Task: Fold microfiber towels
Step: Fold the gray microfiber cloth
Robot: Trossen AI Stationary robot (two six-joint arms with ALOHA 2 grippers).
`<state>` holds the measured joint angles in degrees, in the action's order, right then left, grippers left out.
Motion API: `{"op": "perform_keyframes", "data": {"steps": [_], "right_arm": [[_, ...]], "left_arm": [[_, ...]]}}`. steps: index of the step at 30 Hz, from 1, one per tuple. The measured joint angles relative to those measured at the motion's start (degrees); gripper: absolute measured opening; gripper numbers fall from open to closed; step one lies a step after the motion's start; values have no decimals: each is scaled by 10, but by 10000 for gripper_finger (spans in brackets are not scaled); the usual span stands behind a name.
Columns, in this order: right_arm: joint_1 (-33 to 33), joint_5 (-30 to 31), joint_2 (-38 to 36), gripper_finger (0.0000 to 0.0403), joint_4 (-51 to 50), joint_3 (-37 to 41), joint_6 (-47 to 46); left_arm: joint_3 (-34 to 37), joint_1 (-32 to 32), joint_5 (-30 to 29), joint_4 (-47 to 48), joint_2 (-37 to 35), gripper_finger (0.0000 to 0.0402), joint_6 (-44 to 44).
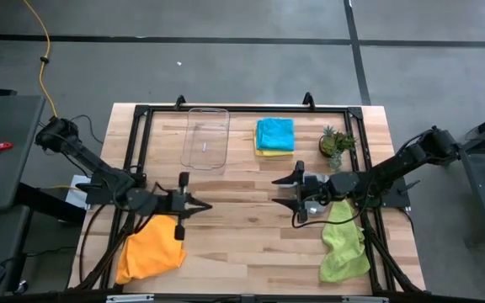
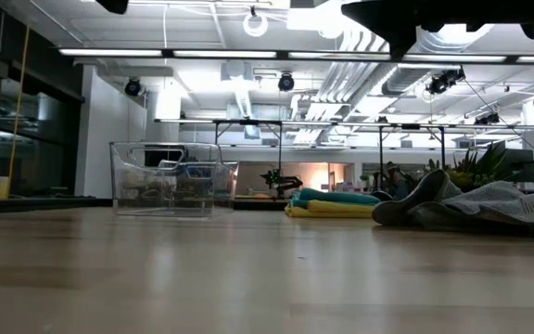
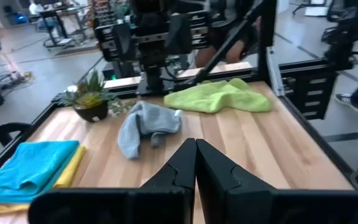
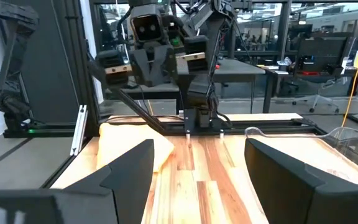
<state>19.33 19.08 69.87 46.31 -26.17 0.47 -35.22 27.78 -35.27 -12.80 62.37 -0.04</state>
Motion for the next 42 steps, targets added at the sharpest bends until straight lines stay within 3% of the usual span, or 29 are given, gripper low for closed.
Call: {"op": "perform_keyframes", "data": {"steps": [13,16,20,26,32,38,42], "right_arm": [[-10,0,0,243,-3,0,0],[-10,34,2,243,-35,-1,-12],[-12,101,29,243,-172,-20,-38],[-21,117,123,243,-433,-114,-21],[-33,145,224,243,-635,-202,-76],[-44,132,296,243,-802,-286,-139],[-44,129,322,243,-845,-312,-155]], "left_arm": [[0,-1,-1,-2,-2,0,-11],[0,-1,-1,-2,-2,0,-11],[0,-1,-1,-2,-1,0,-9],[0,-1,-1,-3,-1,0,-6],[0,-1,-1,1,-1,0,-2],[0,-1,-1,11,-1,0,5],[0,-1,0,12,-1,0,5]]}}
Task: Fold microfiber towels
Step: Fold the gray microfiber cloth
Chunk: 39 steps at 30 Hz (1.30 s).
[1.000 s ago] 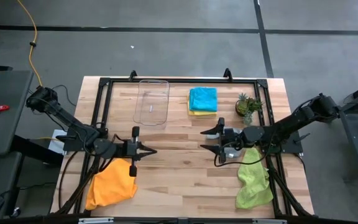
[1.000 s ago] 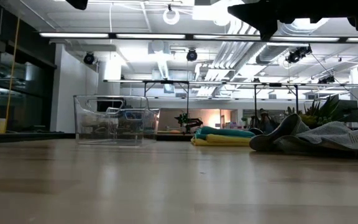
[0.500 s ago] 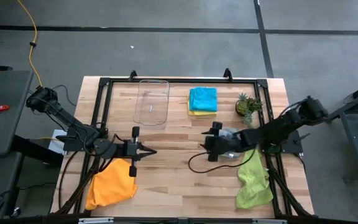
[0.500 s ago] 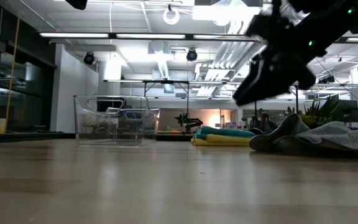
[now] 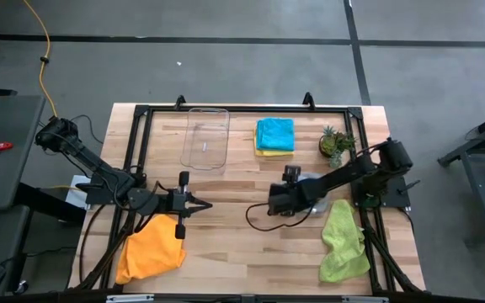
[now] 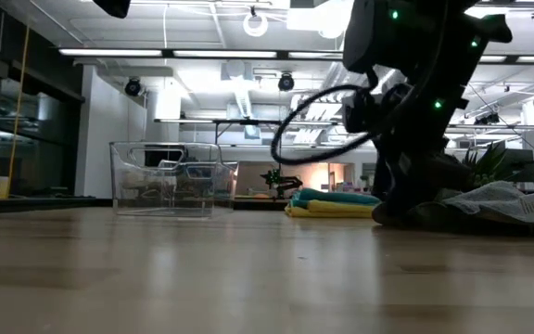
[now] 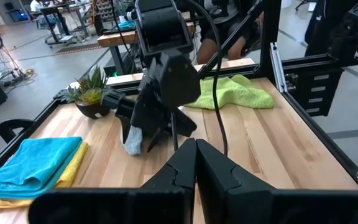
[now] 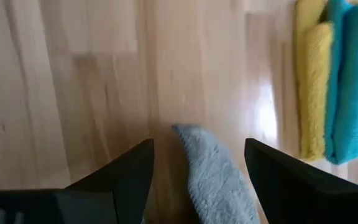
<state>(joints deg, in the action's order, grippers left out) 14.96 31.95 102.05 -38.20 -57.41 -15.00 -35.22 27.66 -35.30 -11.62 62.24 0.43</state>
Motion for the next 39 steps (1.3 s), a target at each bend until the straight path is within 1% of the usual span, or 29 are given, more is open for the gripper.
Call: {"op": "perform_keyframes", "data": {"steps": [5,7,9,13,20,22,23,26,28,33,36,39], "right_arm": [[-5,-4,4,242,1,9,0],[-10,-4,5,234,-5,12,-4],[-15,-3,5,218,1,12,-1],[-24,-3,5,165,17,12,6],[-32,-9,5,57,46,12,27],[-31,-21,5,20,45,6,40],[-31,-30,4,11,50,-1,48],[-25,-37,-3,12,109,-19,77],[-18,-42,-6,6,166,-30,122],[-4,-98,-6,2,352,-45,222],[-2,-129,-6,2,438,-45,244],[-2,-151,-6,1,490,-45,245]], "left_arm": [[0,0,1,0,0,0,0],[0,0,1,0,0,0,0],[0,0,1,0,0,0,0],[0,0,1,0,0,0,0],[0,0,1,0,0,0,0],[0,0,1,0,0,0,0],[0,0,1,0,0,0,0],[0,0,1,1,0,0,15],[0,0,1,2,2,0,32],[-1,0,0,-1,23,4,35],[-1,-7,-7,2,47,18,30],[-1,-19,-10,-5,74,43,28]]}}
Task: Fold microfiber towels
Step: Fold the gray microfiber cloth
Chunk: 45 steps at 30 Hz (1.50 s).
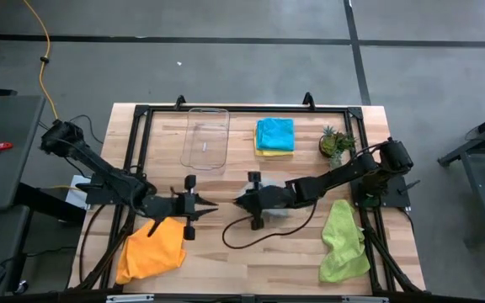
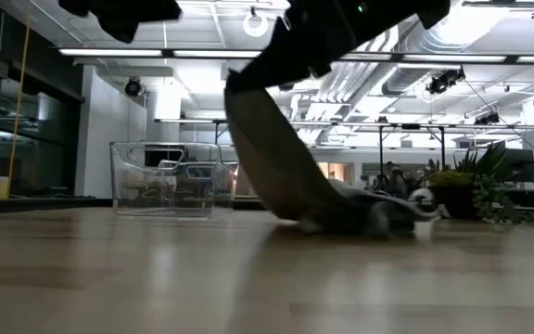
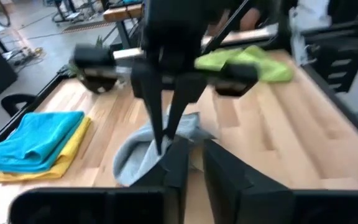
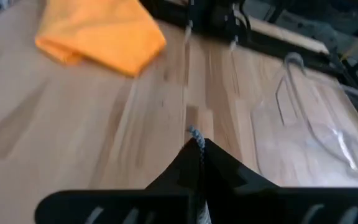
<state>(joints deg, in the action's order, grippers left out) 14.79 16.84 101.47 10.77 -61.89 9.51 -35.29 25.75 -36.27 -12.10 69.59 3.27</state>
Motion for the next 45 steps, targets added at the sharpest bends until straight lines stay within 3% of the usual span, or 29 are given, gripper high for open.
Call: {"op": "perform_keyframes", "data": {"steps": [11,18,25,35,39,45], "right_arm": [[0,-12,0,0,45,0,9],[0,-14,0,0,55,0,9],[0,-50,0,0,97,0,11],[0,-65,0,0,102,0,10],[0,-61,0,0,97,0,10],[-1,-57,0,0,91,0,10]], "left_arm": [[0,-61,22,-88,106,175,11],[0,-73,28,-121,114,208,39],[0,-74,52,-100,114,204,41],[1,-74,9,-110,115,194,41],[1,-74,10,-111,113,156,41],[1,-74,14,-111,113,63,30]]}}
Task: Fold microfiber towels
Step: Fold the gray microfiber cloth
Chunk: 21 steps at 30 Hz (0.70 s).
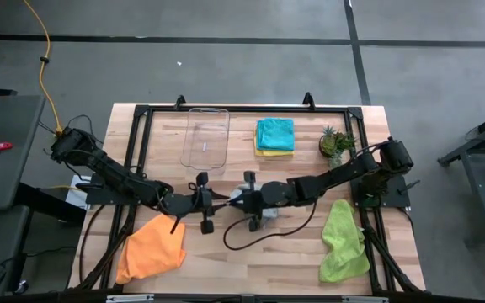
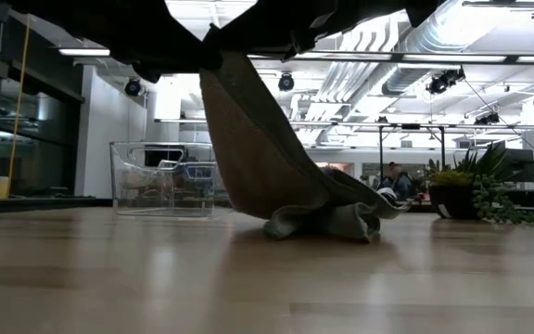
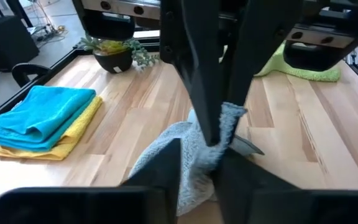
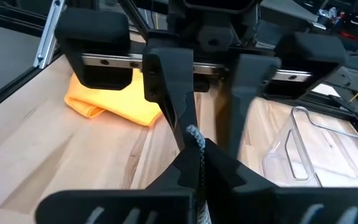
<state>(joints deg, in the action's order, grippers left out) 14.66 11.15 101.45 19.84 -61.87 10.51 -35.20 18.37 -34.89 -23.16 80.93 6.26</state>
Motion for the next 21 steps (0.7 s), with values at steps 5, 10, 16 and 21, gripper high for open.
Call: {"op": "perform_keyframes", "data": {"steps": [5,10,16,21], "right_arm": [[0,3,0,0,-2,0,-25],[0,33,0,14,-13,0,-151],[4,102,0,104,-49,0,-129],[15,103,-5,193,-158,0,-117]], "left_arm": [[0,0,4,2,-1,8,-5],[-19,0,14,77,-13,3,3],[-57,11,39,229,-34,2,42],[-62,24,42,308,-38,1,57]]}}
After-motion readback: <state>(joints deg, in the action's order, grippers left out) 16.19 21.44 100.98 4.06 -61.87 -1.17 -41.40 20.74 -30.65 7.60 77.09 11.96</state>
